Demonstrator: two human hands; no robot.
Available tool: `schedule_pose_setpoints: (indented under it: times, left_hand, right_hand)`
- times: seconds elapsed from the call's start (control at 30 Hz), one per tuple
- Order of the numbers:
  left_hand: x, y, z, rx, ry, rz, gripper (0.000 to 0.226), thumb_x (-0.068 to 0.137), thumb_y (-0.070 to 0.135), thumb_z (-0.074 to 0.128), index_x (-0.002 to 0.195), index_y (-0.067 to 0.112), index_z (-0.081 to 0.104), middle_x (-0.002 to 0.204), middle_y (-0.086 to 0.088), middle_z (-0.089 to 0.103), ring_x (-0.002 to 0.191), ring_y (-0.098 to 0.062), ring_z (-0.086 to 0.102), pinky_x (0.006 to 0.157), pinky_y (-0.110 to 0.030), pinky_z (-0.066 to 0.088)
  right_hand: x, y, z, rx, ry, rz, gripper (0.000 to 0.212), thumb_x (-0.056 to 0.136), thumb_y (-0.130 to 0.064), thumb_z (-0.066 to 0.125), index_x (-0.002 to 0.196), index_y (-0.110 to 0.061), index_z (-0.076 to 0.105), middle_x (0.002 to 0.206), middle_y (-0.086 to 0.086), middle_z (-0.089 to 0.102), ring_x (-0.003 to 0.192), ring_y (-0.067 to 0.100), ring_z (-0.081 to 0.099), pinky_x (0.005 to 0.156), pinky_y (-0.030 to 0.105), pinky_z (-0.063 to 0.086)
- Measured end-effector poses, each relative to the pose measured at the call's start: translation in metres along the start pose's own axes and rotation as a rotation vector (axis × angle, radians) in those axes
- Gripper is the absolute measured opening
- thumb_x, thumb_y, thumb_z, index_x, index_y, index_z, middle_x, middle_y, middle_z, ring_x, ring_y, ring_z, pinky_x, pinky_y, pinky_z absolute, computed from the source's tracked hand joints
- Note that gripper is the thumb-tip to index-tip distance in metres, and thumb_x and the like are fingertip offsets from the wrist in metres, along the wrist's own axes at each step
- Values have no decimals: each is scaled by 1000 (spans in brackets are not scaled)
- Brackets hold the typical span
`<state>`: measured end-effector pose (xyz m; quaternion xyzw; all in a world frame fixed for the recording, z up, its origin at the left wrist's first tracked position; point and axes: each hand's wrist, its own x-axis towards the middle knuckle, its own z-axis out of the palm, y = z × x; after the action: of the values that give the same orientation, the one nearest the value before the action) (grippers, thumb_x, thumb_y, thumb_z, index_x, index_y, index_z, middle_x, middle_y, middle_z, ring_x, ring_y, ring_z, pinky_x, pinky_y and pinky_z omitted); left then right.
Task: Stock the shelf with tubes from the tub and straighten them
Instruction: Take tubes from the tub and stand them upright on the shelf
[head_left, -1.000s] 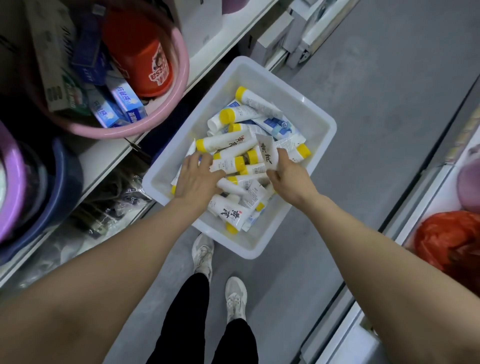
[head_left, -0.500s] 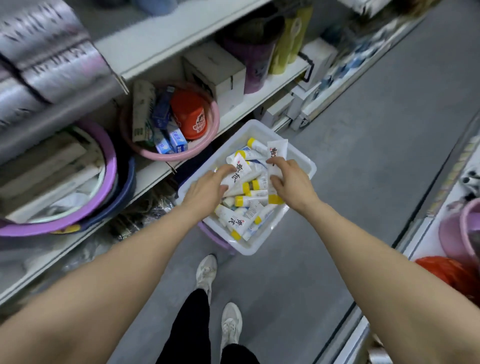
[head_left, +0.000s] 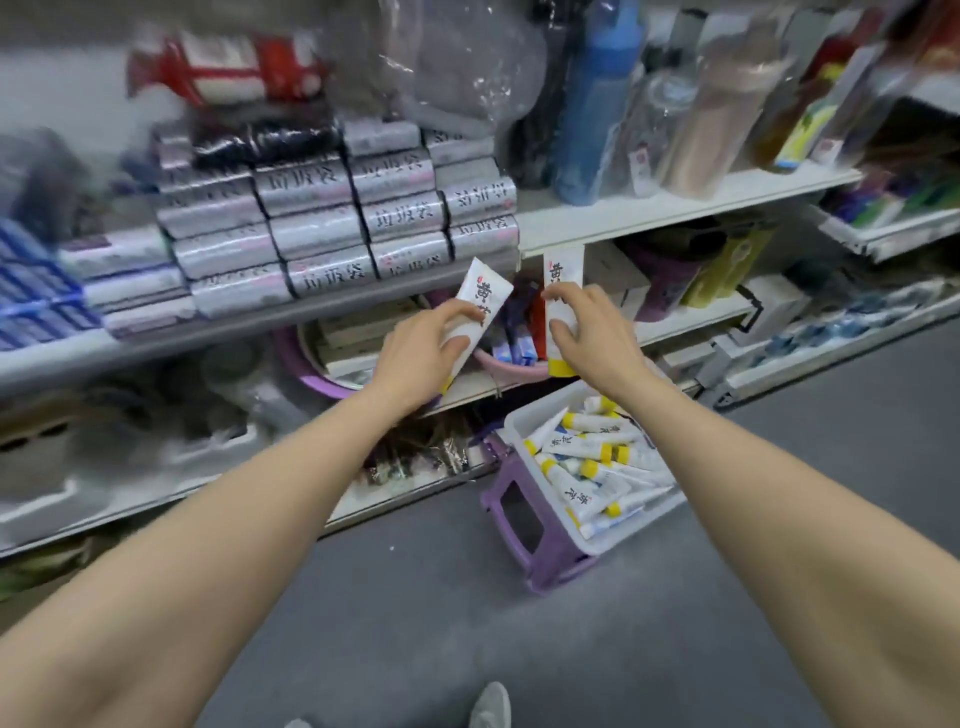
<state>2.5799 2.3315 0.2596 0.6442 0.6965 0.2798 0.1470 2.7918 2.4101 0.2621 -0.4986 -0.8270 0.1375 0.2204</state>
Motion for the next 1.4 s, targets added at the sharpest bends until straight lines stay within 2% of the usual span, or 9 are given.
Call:
schedule_pose_setpoints:
  times: [0.2, 0.33, 0.5, 0.67, 0.8, 0.97, 1.03, 1.17, 1.4]
  left_hand:
    - [-46, -54, -112, -35, 166, -53, 31, 89, 28, 59, 116, 42, 54, 116, 3, 65, 94, -25, 61, 72, -33, 44]
    - [-84, -94, -191, -48, 283, -82, 30, 88, 28, 61, 114, 42, 54, 109, 3, 68, 90, -23, 63, 81, -39, 50]
    - [-139, -147, -282, -27, 428, -105, 31, 86, 27, 62, 112, 41, 55, 97, 2, 69, 86, -23, 63, 81, -39, 51]
    - [-202, -196, -367, 33, 545, -128, 30, 87, 29, 62, 113, 42, 54, 91, -4, 69, 80, -21, 64, 81, -41, 52]
    - [-254, -230, -432, 36, 621, -147, 30, 89, 28, 61, 114, 43, 53, 102, 2, 68, 83, -18, 65, 79, -42, 54]
    - [-303, -261, -509, 72, 763, -178, 29, 90, 26, 60, 112, 44, 52, 103, 9, 65, 83, -20, 65, 79, -44, 55]
    - [-318, -273, -537, 74, 827, -197, 30, 89, 25, 59, 111, 42, 51, 102, 6, 66, 82, -23, 66, 78, -44, 55]
    - [-339, -296, -587, 53, 964, -225, 29, 90, 20, 59, 110, 38, 51, 103, 4, 65, 83, -21, 66, 79, -43, 55]
    - [-331, -339, -656, 30, 1049, -206, 32, 89, 17, 59, 107, 40, 49, 109, 4, 65, 86, -21, 65, 81, -46, 54]
  right_hand:
    - [32, -134, 9, -11, 31, -243, 35, 89, -22, 51, 124, -29, 49, 111, 7, 52, 100, 34, 54, 81, 43, 46]
    - [41, -232, 22, 52, 51, -361, 33, 90, -23, 50, 122, -32, 48, 109, 5, 52, 95, 33, 55, 81, 45, 47]
    - [33, -356, 51, 96, 40, -474, 35, 90, -25, 51, 124, -31, 48, 108, 4, 51, 88, 29, 56, 80, 43, 48]
    - [17, -471, 74, 156, 49, -607, 35, 90, -23, 52, 124, -31, 50, 112, 4, 55, 97, 26, 57, 84, 38, 47]
    - [8, -554, 85, 243, 44, -727, 34, 90, -23, 51, 123, -31, 51, 118, 4, 58, 102, 24, 57, 90, 42, 47]
    - [10, -653, 89, 315, 52, -824, 34, 92, -22, 51, 126, -27, 51, 119, 4, 54, 93, 17, 56, 81, 27, 41]
    - [14, -691, 87, 315, 86, -883, 36, 91, -22, 52, 127, -27, 51, 120, 3, 55, 98, 18, 55, 84, 29, 41]
    - [30, -763, 83, 367, 141, -972, 37, 90, -23, 52, 126, -28, 51, 112, 3, 56, 91, 20, 56, 82, 35, 47]
    - [89, -841, 79, 410, 236, -994, 37, 86, -23, 54, 123, -30, 55, 109, 1, 59, 95, 22, 57, 86, 32, 45]
